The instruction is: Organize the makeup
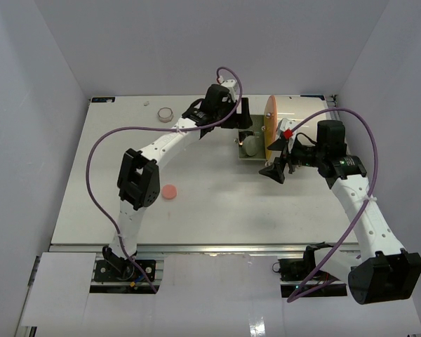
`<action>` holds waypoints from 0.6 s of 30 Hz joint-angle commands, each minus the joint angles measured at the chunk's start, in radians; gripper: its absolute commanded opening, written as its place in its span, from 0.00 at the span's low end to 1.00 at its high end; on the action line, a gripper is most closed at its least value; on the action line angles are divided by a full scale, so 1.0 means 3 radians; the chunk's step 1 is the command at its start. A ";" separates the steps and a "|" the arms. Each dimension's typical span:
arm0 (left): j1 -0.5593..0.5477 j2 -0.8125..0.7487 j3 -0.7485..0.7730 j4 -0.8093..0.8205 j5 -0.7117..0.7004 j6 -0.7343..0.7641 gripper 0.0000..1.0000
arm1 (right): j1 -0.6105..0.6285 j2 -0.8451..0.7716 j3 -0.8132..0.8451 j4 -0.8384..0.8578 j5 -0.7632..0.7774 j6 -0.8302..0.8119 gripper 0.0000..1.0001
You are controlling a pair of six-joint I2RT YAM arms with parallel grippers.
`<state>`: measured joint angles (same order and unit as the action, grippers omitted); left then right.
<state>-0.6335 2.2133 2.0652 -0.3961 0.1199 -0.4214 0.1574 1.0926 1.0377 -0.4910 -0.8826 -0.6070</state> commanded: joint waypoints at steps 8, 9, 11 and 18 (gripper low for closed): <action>0.0812 -0.3102 -0.3279 0.0647 -0.0156 0.0141 0.98 | 0.0566 0.0878 0.0959 -0.0421 0.1218 0.0059 0.64; 0.0874 -0.3338 -0.3542 0.0677 -0.0196 0.0172 0.98 | 0.0640 0.0955 0.1062 -0.0434 0.1336 0.0055 0.63; 0.0929 -0.3613 -0.3831 0.0758 -0.0297 0.0203 0.98 | 0.0705 0.1077 0.1224 -0.0459 0.1496 0.0045 0.61; 0.0978 -0.3536 -0.3989 0.0172 -0.0775 0.0052 0.98 | 0.0940 0.1480 0.1550 -0.0674 0.1118 0.0041 0.60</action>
<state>-0.3421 1.0600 0.8364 -0.2281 -0.0222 -0.3692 0.3954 1.5157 1.4693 -0.6446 -0.5038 -0.5869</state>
